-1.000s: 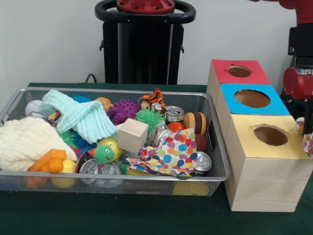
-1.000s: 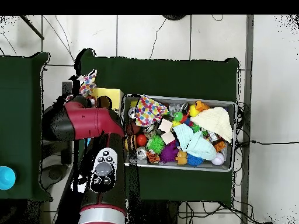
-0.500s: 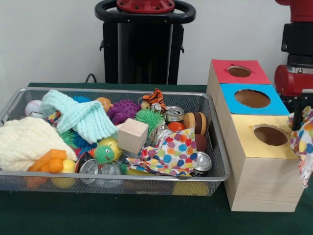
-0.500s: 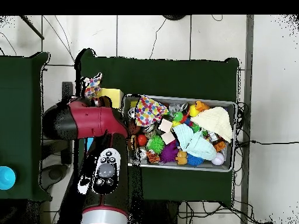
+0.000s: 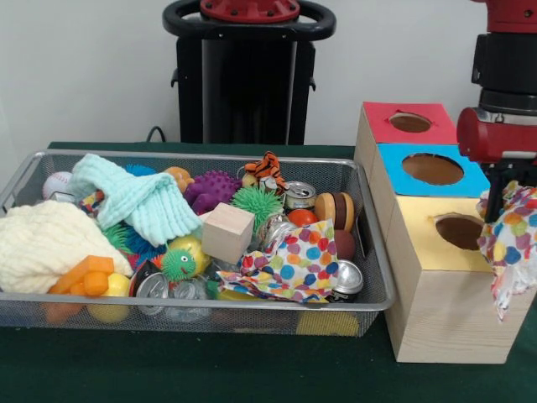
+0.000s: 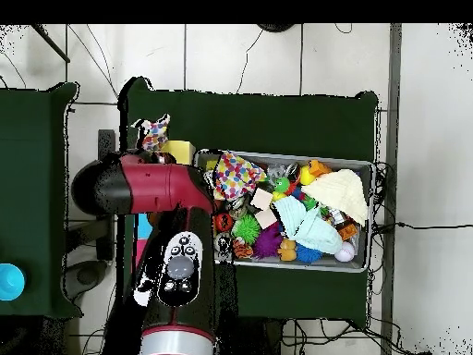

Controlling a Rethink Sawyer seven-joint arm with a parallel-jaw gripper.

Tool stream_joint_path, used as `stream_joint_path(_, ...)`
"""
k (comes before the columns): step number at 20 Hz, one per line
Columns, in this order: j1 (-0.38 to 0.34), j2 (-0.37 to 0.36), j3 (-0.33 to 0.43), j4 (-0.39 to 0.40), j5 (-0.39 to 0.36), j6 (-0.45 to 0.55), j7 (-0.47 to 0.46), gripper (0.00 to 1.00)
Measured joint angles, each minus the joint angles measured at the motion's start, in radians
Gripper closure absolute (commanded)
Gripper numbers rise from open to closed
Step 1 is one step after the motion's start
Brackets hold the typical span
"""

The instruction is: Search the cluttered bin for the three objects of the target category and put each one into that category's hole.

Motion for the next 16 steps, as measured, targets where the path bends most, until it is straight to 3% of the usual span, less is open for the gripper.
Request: stream_joint_path(16,-0.054,0.0,0.0,0.0,-0.089,0.0,0.0,1.0)
